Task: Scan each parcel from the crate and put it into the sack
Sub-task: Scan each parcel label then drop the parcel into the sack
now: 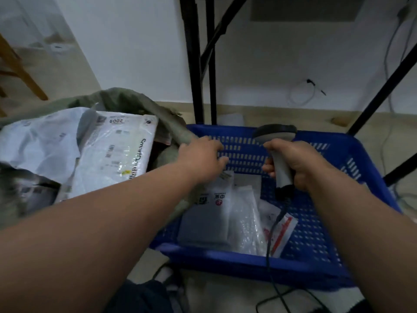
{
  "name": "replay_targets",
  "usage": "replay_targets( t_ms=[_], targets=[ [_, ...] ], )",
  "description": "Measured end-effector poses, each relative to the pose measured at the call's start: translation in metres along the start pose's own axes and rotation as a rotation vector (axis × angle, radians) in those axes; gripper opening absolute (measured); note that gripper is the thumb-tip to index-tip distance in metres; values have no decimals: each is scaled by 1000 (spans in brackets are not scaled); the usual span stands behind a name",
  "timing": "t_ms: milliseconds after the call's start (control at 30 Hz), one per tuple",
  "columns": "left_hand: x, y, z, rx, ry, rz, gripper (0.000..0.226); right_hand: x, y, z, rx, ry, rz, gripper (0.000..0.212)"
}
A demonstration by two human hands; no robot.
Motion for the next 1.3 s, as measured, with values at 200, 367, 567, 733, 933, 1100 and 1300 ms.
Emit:
replay_targets(
  t_ms=[200, 367, 567, 733, 933, 1100, 1300],
  targets=[
    [37, -112, 43, -65, -19, -463, 39, 54, 30, 35, -26, -99, 15, 14],
    [57, -209, 7, -51, 265, -690, 60, 108, 34, 65, -73, -191, -44, 25],
    [62, -290, -33, -299, 626, -650, 69, 166, 26, 103, -72, -277, -85, 30],
    [49, -321, -34, -103, 697, -697, 107, 196, 20, 131, -41, -349, -97, 36],
    [47, -339, -27, 114, 547, -691, 80, 212, 29, 146, -11, -343, -87, 36],
    [45, -325, -9, 37, 543, -681, 36, 208, 41, 146, 10, -346, -58, 30],
    [41, -315, 22, -79, 567, -597, 41, 202, 54, 140, 26, -324, -27, 20]
  ],
)
Point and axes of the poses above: each hand's wrist, its own x-axis towards the middle knuckle, its own y-axis out of the back of the hand, z = x × y, the point moved 3 cm from there along x, towards the middle knuckle
